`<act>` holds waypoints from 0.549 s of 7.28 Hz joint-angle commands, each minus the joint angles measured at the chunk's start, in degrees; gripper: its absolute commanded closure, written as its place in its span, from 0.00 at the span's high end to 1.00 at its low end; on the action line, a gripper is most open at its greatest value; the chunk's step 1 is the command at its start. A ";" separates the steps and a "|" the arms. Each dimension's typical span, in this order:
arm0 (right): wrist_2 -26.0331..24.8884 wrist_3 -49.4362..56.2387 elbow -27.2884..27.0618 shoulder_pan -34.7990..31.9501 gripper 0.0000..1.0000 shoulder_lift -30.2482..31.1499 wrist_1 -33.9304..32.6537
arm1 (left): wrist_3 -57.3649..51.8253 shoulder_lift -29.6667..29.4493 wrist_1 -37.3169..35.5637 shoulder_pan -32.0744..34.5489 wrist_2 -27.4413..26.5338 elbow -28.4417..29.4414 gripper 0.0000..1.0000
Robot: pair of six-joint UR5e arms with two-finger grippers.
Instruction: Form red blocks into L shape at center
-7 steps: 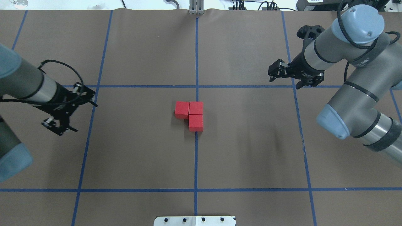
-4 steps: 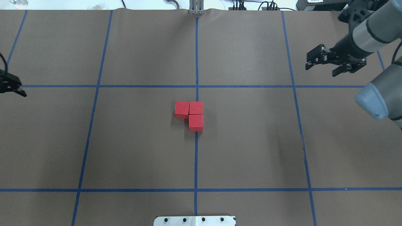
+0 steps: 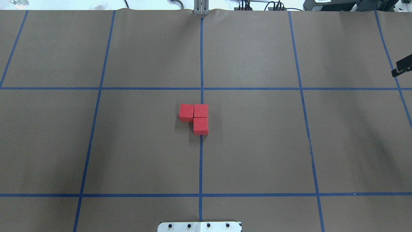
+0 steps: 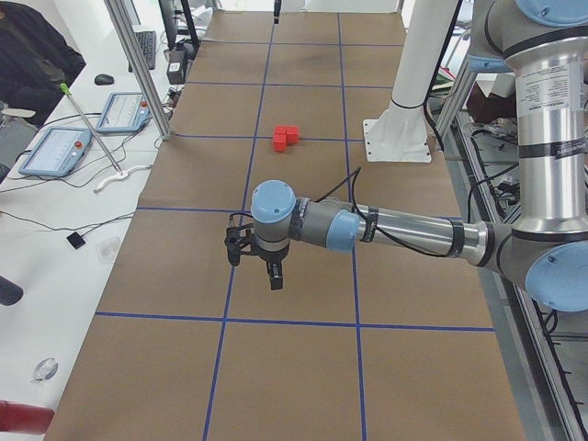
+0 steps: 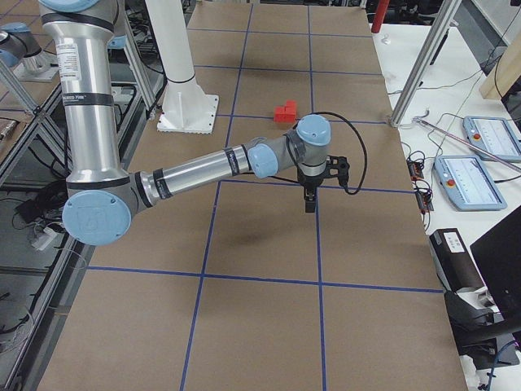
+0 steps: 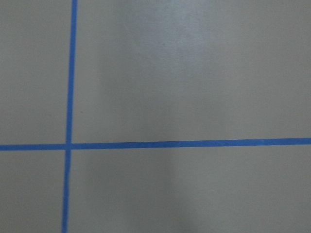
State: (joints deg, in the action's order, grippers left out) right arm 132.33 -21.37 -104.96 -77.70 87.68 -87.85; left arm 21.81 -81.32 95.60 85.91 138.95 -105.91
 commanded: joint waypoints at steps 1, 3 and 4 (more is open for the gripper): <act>0.12 7.12 0.02 -4.12 1.00 1.01 -4.07 | -1.95 0.19 -0.07 0.66 0.01 0.35 1.00; 0.12 7.13 -0.07 -4.13 1.00 0.91 -4.17 | -1.07 0.19 -0.07 0.57 -0.17 -0.09 1.00; 0.12 7.13 0.02 -4.13 1.00 0.74 -4.17 | -0.98 0.19 -0.07 0.57 -0.17 -0.27 1.00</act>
State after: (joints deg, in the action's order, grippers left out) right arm 132.47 -14.35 -105.00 -81.76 88.53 -91.94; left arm 20.51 -81.13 95.56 86.51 138.82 -105.95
